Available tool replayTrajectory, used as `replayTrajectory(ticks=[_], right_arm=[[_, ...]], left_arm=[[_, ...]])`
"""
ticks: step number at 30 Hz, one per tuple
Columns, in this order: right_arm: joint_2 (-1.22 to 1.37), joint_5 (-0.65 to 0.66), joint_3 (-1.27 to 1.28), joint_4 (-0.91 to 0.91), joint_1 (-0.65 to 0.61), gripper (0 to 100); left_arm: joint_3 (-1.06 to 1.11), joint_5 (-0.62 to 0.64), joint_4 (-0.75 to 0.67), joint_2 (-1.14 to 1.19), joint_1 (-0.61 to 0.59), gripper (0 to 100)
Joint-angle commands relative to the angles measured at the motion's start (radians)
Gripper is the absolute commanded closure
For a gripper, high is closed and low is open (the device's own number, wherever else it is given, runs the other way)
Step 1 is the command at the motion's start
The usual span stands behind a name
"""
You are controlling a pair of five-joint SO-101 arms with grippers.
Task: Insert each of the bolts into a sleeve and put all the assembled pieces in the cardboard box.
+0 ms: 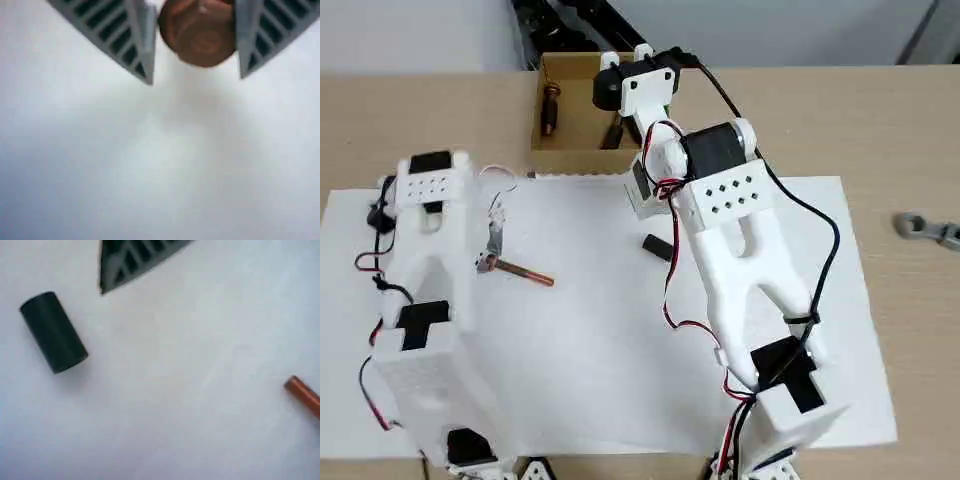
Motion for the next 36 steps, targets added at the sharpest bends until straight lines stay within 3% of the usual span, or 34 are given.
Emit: replayTrajectory(ticks=[1, 13, 20, 36], right_arm=[[-0.005, 0.006, -0.04, -0.015, -0.008, 77.9], [-0.005, 0.006, -0.04, -0.013, -0.005, 77.9], [-0.004, 0.006, -0.04, -0.015, -0.005, 77.9], [-0.004, 0.008, -0.04, -0.015, -0.005, 77.9]], left_arm=[[-0.119, 0.008, 0.127, -0.051, 0.008, 91], [-0.114, 0.011, 0.153, -0.054, 0.006, 91], [-0.065, 0.078, 0.15, -0.048, 0.012, 91], [0.062, 0.078, -0.018, -0.02, 0.054, 91]])
